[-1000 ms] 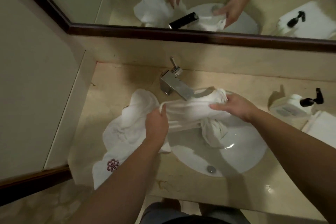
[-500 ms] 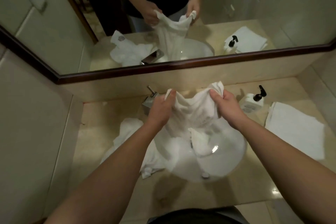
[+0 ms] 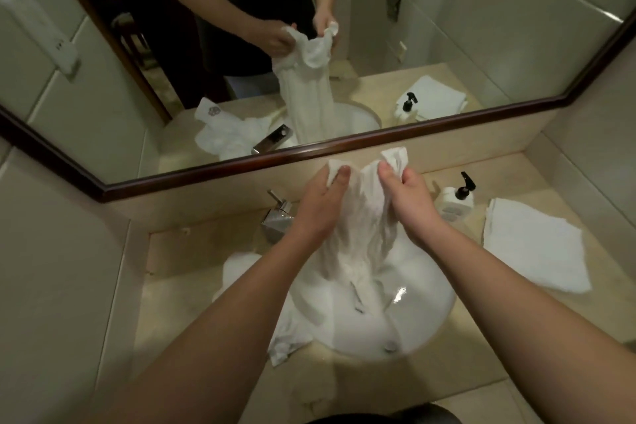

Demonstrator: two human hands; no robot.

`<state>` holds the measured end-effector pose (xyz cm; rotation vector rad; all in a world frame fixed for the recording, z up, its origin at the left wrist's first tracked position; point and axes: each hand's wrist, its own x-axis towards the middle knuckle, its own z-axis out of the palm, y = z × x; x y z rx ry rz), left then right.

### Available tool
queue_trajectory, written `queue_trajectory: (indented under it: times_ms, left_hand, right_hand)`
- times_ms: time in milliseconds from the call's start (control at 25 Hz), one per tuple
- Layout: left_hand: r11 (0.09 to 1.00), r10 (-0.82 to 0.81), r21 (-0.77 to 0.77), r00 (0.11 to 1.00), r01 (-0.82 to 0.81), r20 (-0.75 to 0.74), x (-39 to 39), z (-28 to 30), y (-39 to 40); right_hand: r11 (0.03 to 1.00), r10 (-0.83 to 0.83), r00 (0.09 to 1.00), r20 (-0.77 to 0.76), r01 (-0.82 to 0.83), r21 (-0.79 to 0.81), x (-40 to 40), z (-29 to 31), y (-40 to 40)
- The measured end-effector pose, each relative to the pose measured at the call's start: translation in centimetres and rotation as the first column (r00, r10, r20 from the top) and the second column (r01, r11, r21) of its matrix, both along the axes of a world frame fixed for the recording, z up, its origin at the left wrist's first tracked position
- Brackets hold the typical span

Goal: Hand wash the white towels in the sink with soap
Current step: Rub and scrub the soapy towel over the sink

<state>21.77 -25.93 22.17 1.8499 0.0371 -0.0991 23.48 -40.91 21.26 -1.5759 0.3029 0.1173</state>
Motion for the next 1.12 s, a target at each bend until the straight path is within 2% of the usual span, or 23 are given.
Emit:
queue_trajectory:
  times_ms: [80, 200, 440, 600, 680, 760, 840, 960, 1040, 1120]
  left_hand:
    - [0.999, 0.014, -0.048, 1.0, -0.014, 0.005, 0.0, 0.1, -0.6]
    - [0.999, 0.033, -0.039, 0.999, -0.033, -0.003, 0.4, -0.3, -1.0]
    - [0.992, 0.126, 0.037, 0.99, -0.124, -0.063, -0.2, -2.1, -1.4]
    - [0.997, -0.049, 0.038, 0.957, 0.063, -0.285, -1.9, -5.6, 0.1]
    - [0.994, -0.064, 0.063, 0.925, 0.094, -0.374, -3.0, -7.8, 0.0]
    - [0.999, 0.002, 0.037, 0.918, 0.014, -0.397, -3.7, -9.0, -0.7]
    - [0.988, 0.114, -0.041, 0.896, -0.146, -0.43, -3.7, -8.7, -2.0]
    - [0.895, 0.256, -0.205, 0.833, -0.396, -0.491, -2.8, -7.3, -4.5]
    - [0.849, 0.263, -0.284, 0.823, -0.445, -0.503, -2.2, -6.4, -5.7]
    - [0.859, 0.22, -0.309, 0.838, -0.409, -0.499, -2.0, -6.5, -6.4]
  right_hand:
    - [0.988, 0.091, 0.995, -0.031, -0.086, 0.13, -0.9, -0.3, 0.2]
    - [0.934, 0.241, 0.969, -0.056, -0.216, 0.284, -2.2, -0.5, -0.2]
    - [0.972, 0.154, 0.983, -0.097, -0.133, 0.195, -1.5, -1.6, -1.2]
    - [0.978, 0.096, 0.99, -0.102, -0.075, 0.196, -0.8, -1.9, -1.9]
    - [0.98, 0.068, 0.991, -0.111, -0.045, 0.196, -0.3, -1.7, -2.4]
    - [0.975, 0.084, 0.987, -0.137, -0.054, 0.214, 0.2, -1.8, -3.3]
    - [0.967, 0.132, 0.98, -0.152, -0.093, 0.235, 0.5, -1.9, -3.9]
    - [0.976, 0.151, 0.979, -0.139, -0.125, 0.18, 0.9, -2.1, -4.7]
    - [0.978, 0.168, 0.977, -0.133, -0.148, 0.146, 1.0, -2.1, -5.0]
    - [0.97, 0.209, 0.97, -0.123, -0.189, 0.156, 1.0, -2.4, -5.4]
